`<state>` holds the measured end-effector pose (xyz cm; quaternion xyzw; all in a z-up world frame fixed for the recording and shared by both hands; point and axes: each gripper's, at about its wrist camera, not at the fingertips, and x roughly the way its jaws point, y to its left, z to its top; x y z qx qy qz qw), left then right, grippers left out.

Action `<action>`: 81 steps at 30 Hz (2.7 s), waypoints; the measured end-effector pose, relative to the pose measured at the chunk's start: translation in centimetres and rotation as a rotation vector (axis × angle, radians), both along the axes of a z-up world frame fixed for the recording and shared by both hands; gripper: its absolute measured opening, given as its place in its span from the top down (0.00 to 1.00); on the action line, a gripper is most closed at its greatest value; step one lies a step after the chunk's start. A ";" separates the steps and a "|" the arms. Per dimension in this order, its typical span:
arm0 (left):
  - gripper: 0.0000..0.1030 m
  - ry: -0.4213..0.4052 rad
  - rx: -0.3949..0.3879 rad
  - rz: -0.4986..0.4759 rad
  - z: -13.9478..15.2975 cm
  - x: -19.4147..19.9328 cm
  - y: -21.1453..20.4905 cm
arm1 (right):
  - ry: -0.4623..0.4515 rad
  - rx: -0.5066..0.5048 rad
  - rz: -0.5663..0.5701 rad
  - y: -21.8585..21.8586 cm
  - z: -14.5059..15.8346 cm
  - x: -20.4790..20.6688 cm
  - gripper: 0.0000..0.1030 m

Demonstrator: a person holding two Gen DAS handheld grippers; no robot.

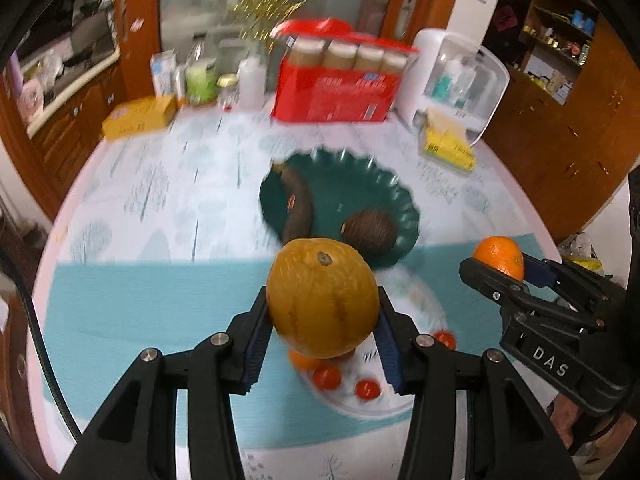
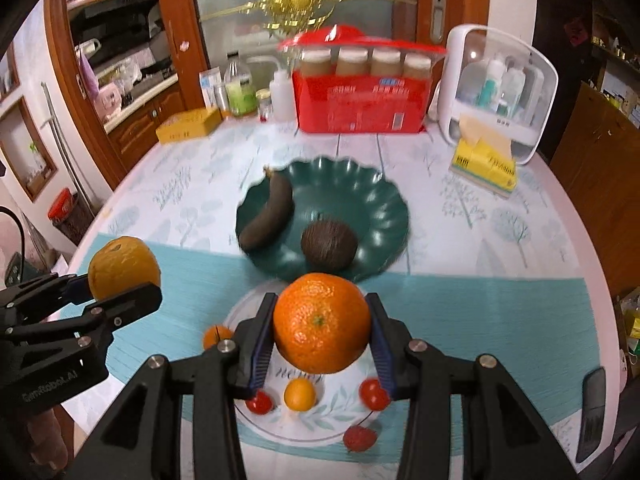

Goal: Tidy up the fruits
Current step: 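Place orange and tangerine on the green plate and open both tools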

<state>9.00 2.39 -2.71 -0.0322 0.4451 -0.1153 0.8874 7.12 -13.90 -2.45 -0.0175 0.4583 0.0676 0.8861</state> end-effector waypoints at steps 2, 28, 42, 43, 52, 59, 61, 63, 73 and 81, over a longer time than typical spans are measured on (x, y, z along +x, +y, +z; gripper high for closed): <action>0.55 -0.042 0.024 -0.015 2.1 1.1 -0.7 | -0.026 0.011 -0.005 -0.7 2.0 1.1 0.58; 0.55 0.123 0.022 -0.002 -6.6 23.1 -6.6 | 0.103 0.002 0.054 -3.6 -3.8 20.0 0.58; 0.55 0.205 0.077 -0.015 -13.1 26.4 -7.2 | 0.191 0.006 0.092 -3.2 -11.9 21.2 0.57; 0.55 0.204 0.080 -0.019 -13.2 26.4 -7.2 | 0.193 0.008 0.093 -3.2 -12.1 21.3 0.57; 0.48 0.181 0.116 -0.043 -13.2 26.2 -8.0 | 0.219 -0.004 0.092 -3.0 -13.6 21.5 0.54; 0.32 0.138 0.115 -0.037 -11.5 25.5 -8.0 | 0.152 -0.013 0.106 -2.9 -12.1 20.8 0.43; 0.29 0.129 0.109 -0.033 -10.9 25.3 -8.0 | 0.140 -0.016 0.105 -2.9 -11.6 20.7 0.43; 0.25 0.120 0.109 -0.031 -10.4 25.0 -8.0 | 0.130 -0.012 0.107 -2.9 -11.1 20.5 0.43; 0.21 0.101 0.105 -0.010 -8.2 23.5 -7.6 | 0.104 -0.003 0.113 -2.7 -9.4 19.2 0.43; 0.21 0.072 0.096 -0.012 -5.8 21.6 -7.3 | 0.092 -0.013 0.094 -2.9 -7.7 17.9 0.43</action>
